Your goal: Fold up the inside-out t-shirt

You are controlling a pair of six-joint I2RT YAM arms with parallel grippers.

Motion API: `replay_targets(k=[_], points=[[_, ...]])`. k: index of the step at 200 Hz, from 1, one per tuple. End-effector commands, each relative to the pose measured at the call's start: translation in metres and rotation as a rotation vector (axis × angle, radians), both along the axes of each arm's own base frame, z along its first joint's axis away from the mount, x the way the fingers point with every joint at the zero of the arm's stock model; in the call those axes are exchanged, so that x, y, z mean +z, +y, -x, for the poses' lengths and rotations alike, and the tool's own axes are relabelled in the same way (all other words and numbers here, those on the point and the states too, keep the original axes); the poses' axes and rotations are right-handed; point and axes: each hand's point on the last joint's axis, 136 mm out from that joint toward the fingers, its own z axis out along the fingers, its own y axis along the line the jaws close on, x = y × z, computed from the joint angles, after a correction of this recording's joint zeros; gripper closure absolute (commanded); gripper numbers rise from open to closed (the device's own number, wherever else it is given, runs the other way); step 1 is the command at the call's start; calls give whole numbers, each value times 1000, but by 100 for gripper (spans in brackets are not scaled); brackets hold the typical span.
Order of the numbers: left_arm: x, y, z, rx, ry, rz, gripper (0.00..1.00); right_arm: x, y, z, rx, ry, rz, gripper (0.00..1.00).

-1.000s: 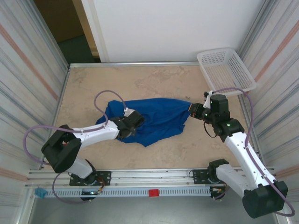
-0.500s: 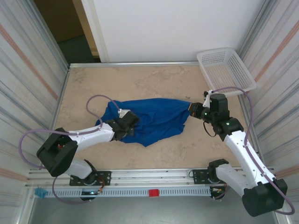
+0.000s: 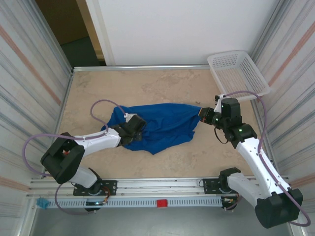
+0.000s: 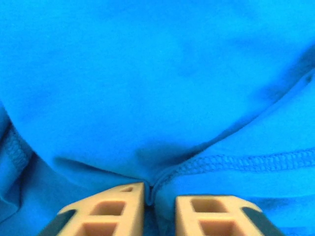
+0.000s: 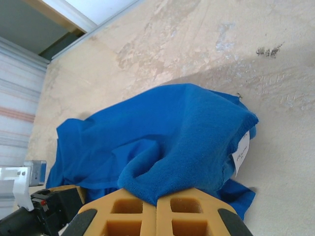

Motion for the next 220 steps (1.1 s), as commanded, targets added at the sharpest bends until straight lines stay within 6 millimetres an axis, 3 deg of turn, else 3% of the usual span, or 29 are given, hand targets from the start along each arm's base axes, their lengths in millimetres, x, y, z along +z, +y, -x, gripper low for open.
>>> replay_targets(k=[1, 6, 18, 29, 65, 80, 91, 108, 127, 144, 158, 169, 181, 187, 196, 211, 220], points=[[9, 1, -1, 12, -14, 16, 92, 20, 2, -4, 3, -53, 1, 100], [13, 0, -1, 10, -19, 18, 100, 21, 1, -5, 3, -54, 2, 100], [27, 3, -2, 11, -33, 10, 100, 27, -1, -7, -5, -68, 9, 100], [52, 5, -3, 12, -60, 13, 100, 38, -5, -8, -13, -91, 10, 100], [186, 20, -9, 26, -281, 187, 100, 113, -30, -12, -74, -239, -40, 100], [224, 35, -22, 52, -332, 285, 100, 137, -32, -23, -76, -279, -46, 100], [241, 47, -40, 79, -348, 349, 100, 151, -31, -34, -71, -303, -47, 100], [263, 59, -74, 91, -380, 400, 100, 160, -28, -68, -69, -308, -51, 100], [290, 72, -128, 111, -419, 414, 100, 174, -26, -112, -68, -313, -67, 100], [317, 79, -184, 118, -455, 444, 100, 202, -26, -158, -69, -346, -100, 100], [361, 81, -224, 102, -530, 475, 100, 231, -29, -188, -61, -384, -144, 100], [400, 82, -243, 100, -596, 494, 100, 269, -34, -202, -51, -443, -191, 100], [442, 78, -250, 79, -677, 535, 100, 306, -38, -209, -38, -495, -232, 100], [472, 78, -245, 67, -741, 567, 100, 325, -39, -208, -34, -525, -243, 100], [499, 79, -239, 58, -813, 605, 100, 353, -42, -202, -32, -581, -250, 100], [526, 83, -228, 56, -870, 675, 100, 388, -45, -186, -33, -658, -276, 100], [531, 84, -219, 46, -872, 709, 100, 396, -46, -179, -28, -670, -295, 100]])
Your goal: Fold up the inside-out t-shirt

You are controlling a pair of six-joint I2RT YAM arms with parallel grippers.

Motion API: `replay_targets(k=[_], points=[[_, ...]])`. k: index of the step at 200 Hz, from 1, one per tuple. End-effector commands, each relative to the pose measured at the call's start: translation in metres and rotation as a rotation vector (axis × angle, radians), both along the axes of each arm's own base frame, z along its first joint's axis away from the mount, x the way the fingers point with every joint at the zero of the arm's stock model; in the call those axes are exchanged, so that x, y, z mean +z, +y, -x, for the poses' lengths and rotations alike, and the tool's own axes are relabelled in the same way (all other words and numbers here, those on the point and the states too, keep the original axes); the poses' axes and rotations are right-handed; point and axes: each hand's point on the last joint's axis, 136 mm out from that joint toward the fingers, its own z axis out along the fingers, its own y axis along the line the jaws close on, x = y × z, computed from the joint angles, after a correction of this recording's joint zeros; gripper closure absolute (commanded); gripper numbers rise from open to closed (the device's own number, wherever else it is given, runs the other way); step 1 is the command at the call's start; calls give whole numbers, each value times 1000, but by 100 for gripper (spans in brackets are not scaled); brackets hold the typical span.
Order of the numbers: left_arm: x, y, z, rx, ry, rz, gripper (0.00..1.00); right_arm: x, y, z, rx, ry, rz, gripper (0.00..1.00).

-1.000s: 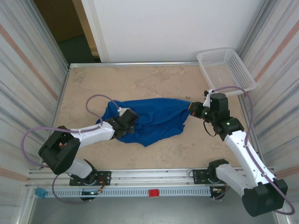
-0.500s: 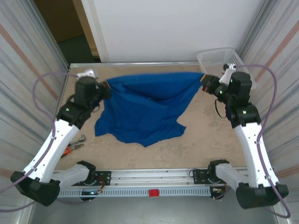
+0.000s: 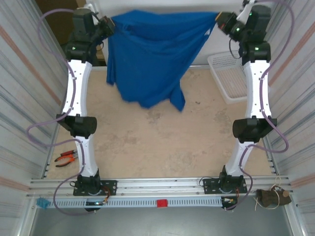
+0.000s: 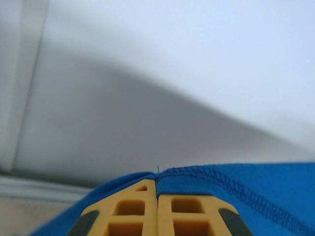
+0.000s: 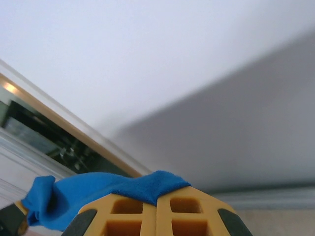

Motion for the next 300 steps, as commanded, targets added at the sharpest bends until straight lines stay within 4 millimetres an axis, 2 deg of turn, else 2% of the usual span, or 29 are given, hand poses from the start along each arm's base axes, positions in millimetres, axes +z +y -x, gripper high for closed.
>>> replay_targets(k=[1, 5, 15, 28, 30, 31, 35, 37, 40, 45, 47, 51, 63, 75, 76, 90, 93, 96, 112, 122, 130, 145, 164, 179, 193, 207, 232, 267, 300], points=[[84, 9, 60, -42, -167, 104, 100, 79, 2, 60, 45, -154, -60, 100], [87, 9, 65, -45, -176, 110, 100, 79, 3, 63, 51, -151, -59, 100], [74, 8, 70, -55, -151, 113, 100, 73, 8, 72, 68, -134, -41, 100], [41, 5, 76, -74, -82, 102, 100, 51, 16, 83, 81, -100, -16, 100], [33, 4, 77, -77, -66, 100, 100, 53, 17, 87, 82, -108, -15, 100], [30, 4, 77, -78, -59, 98, 100, 45, 18, 86, 81, -90, -12, 100], [17, 2, 79, -86, -33, 94, 100, 34, 21, 91, 85, -80, -7, 100], [10, 1, 80, -90, -19, 92, 100, 36, 22, 94, 86, -87, -5, 100], [-1, 0, 82, -96, 1, 88, 100, 19, 25, 97, 86, -62, 1, 100], [-19, -2, 85, -105, 31, 79, 100, 5, 26, 102, 83, -44, 5, 100], [-27, -2, 86, -108, 44, 77, 100, -9, 27, 106, 80, -20, 8, 100], [-44, -4, 89, -112, 71, 71, 100, -17, 29, 111, 78, -16, 12, 100], [-94, -8, 98, -127, 147, 60, 100, -81, 33, 130, 76, 83, 17, 100], [-154, -11, 110, -152, 245, 63, 100, -149, 35, 154, 57, 196, 32, 100], [-159, -12, 112, -154, 254, 63, 100, -150, 36, 156, 56, 195, 31, 100], [-228, -15, 132, -170, 364, 57, 99, -241, 42, 186, 53, 348, 51, 100], [-242, -15, 137, -174, 385, 55, 95, -253, 43, 193, 50, 367, 54, 100], [-255, -16, 141, -177, 403, 54, 90, -279, 44, 198, 50, 419, 63, 100], [-317, -11, 169, -165, 517, 48, 60, -355, 53, 236, 70, 551, 82, 100], [-341, -10, 187, -164, 562, 42, 51, -390, 57, 255, 80, 613, 108, 100], [-354, -8, 202, -155, 593, 28, 48, -408, 58, 268, 80, 645, 137, 100], [-365, -7, 228, -132, 622, -9, 40, -423, 57, 285, 73, 665, 180, 100], [-372, -9, 257, -93, 656, -92, 36, -422, 50, 294, 50, 657, 206, 100], [-379, -2, 272, -30, 687, -191, 34, -420, 45, 297, 36, 650, 220, 100], [-389, 7, 277, 22, 727, -242, 32, -417, 43, 297, 30, 643, 229, 100], [-400, 13, 273, 50, 766, -265, 30, -417, 44, 294, 34, 645, 240, 100], [-416, 16, 255, 56, 809, -283, 30, -415, 48, 288, 45, 643, 249, 100], [-425, 8, 220, -3, 781, -302, 31, -409, 50, 282, 45, 630, 254, 100], [-437, 0, 205, -63, 777, -324, 32, -407, 50, 281, 43, 627, 256, 100]])
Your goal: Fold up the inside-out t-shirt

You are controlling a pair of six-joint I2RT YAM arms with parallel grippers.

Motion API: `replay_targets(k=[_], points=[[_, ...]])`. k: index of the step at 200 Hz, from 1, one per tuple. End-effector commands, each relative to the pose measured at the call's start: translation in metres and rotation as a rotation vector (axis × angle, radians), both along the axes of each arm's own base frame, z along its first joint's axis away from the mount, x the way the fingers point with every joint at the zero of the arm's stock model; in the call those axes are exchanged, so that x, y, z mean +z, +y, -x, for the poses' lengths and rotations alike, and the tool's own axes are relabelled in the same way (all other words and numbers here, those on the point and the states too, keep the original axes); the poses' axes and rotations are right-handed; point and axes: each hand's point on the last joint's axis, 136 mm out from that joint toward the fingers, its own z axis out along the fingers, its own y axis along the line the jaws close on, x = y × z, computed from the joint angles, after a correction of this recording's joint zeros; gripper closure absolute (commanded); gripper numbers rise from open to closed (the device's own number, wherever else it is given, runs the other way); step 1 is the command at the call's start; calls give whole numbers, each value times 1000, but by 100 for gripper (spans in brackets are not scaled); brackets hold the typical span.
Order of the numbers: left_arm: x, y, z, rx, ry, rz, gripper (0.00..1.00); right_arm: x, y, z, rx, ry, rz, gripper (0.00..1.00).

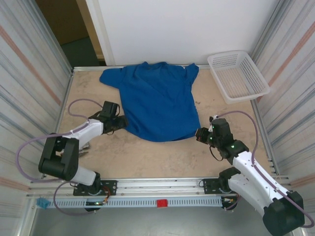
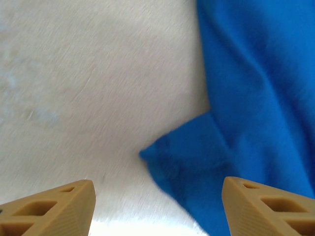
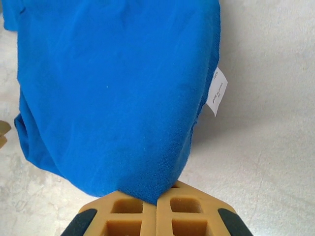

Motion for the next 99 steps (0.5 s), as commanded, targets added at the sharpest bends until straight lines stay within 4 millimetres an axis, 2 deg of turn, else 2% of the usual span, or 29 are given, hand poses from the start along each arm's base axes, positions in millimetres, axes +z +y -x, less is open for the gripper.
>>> replay_targets(k=[1, 24, 44, 48, 53, 59, 64, 79, 99], points=[[7, -9, -22, -70, -59, 7, 32, 14, -2, -7, -5, -46, 19, 100], [-6, -15, -26, -81, -34, 52, 36, 13, -2, -8, -6, -46, 22, 100], [-15, -20, -23, -88, -8, 86, 48, 15, -2, -9, -7, -49, 21, 100], [-16, -21, -22, -91, -3, 91, 53, 16, -2, -9, -7, -50, 21, 100], [-17, -21, -20, -95, 2, 99, 66, 17, -2, -10, -7, -53, 22, 100], [-15, -23, -17, -101, 9, 114, 87, 18, -3, -10, -10, -54, 24, 100], [-13, -23, -14, -105, 10, 121, 99, 19, -3, -10, -10, -56, 25, 100], [2, -19, 2, -83, 4, 136, 100, 21, -5, -10, -11, -55, 29, 100], [32, -9, 39, 11, 5, 193, 100, 25, -7, -6, -13, -51, 20, 100]])
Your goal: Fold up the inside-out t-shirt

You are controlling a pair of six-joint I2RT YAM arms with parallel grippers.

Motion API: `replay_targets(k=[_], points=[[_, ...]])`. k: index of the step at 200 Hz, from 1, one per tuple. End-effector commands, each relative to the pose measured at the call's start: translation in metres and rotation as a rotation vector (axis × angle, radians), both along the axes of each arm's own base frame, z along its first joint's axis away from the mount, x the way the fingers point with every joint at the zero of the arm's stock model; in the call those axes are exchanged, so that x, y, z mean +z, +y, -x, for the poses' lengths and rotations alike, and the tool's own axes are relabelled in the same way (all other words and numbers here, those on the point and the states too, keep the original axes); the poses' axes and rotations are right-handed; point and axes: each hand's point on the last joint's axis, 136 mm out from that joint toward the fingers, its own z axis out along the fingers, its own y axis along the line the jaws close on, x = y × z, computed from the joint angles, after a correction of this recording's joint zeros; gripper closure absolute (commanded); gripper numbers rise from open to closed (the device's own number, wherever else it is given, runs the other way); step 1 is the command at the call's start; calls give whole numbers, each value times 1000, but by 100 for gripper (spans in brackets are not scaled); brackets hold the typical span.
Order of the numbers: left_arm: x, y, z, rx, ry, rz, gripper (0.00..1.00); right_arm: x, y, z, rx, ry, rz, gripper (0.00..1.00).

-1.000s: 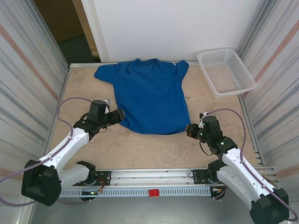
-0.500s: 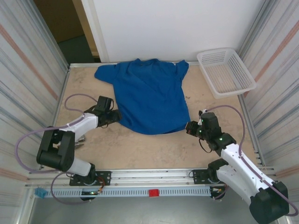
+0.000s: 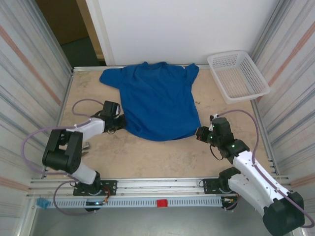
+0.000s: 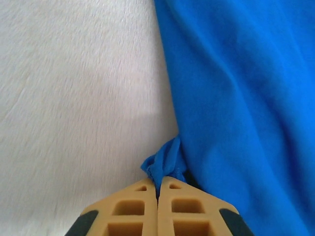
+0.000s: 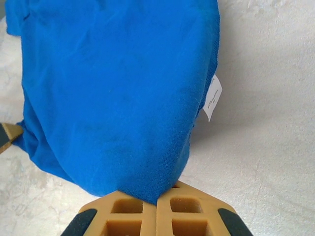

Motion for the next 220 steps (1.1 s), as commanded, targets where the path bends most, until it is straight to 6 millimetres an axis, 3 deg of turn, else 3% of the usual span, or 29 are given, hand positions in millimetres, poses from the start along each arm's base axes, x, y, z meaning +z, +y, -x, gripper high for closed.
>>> replay_targets(k=[1, 28, 50, 71, 88, 123, 138, 162, 204, 220], points=[[38, 7, 39, 82, 4, 88, 100, 17, -4, -2, 0, -31, 10, 100], [75, 12, 76, 200, -42, 220, 100, 40, -2, -1, 3, -65, -27, 100], [100, 18, 73, 237, -99, 246, 100, 62, 0, -10, 2, -104, -21, 100], [101, 17, 49, 228, -75, 248, 100, 71, 2, -27, 5, -106, 6, 100], [100, 13, 18, 204, -73, 235, 100, 72, 7, -47, 13, -100, -1, 100], [116, 3, -62, 138, -66, 229, 100, 74, 9, -117, 20, -34, -51, 100], [128, -4, -74, 101, -77, 226, 100, 80, 14, -131, 48, -16, -71, 100], [125, -5, -55, 102, -72, 245, 100, 73, 19, -115, 67, -7, -66, 100], [83, 2, 33, 144, 23, 295, 100, 24, 20, -45, 54, 86, -59, 100], [75, 9, 45, 180, 9, 290, 100, 17, 20, -37, 45, 88, -41, 100]])
